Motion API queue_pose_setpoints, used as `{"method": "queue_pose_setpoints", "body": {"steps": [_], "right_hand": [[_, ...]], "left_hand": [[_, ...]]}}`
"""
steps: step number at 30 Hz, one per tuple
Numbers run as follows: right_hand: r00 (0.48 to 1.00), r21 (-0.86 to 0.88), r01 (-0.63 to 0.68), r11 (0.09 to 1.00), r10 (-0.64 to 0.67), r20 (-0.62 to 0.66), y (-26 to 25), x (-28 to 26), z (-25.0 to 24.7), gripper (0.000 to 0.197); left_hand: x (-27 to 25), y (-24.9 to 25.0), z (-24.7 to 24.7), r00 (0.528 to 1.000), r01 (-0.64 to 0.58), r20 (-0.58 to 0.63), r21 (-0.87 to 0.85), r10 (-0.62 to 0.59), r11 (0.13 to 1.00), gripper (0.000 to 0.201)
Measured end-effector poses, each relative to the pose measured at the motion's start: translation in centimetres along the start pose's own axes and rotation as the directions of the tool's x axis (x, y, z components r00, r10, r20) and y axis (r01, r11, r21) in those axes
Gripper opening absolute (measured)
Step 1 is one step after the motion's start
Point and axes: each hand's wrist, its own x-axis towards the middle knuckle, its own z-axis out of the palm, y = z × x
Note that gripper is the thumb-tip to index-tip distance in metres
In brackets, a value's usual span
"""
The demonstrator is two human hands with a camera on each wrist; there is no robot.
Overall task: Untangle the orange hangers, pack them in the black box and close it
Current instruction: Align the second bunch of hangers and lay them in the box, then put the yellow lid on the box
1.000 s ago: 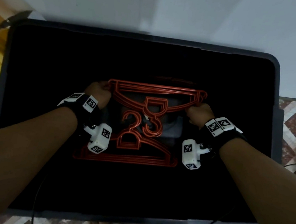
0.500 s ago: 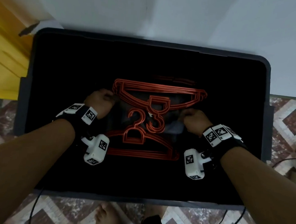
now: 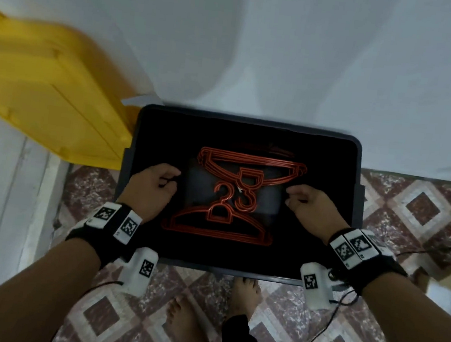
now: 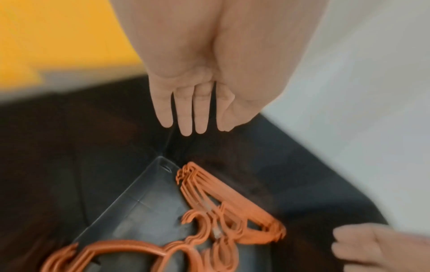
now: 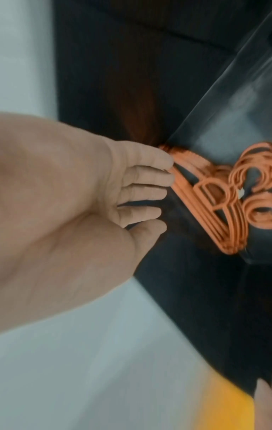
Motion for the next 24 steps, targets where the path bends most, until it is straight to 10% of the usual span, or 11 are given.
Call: {"method": "queue_pose_setpoints", "body": {"steps": [13,24], "right_hand": [[0.952,-0.018,0.283,0.959,-0.279,0.128,-20.5,-10.2,0.4,0.027],[0.755,-0.497,0.597,0.630,-0.651,0.082,-41.4,-8.0,12.7,0.065]], "left_hand": [[-12.3,-1.5,-17.8,0.943,0.135,-0.267,-0.239,-0.199,0.961,0.021],[-14.8,-13.1,-28.4,0.824,0.210,-0.443,-0.343,-0.355,0.915,0.017]]}}
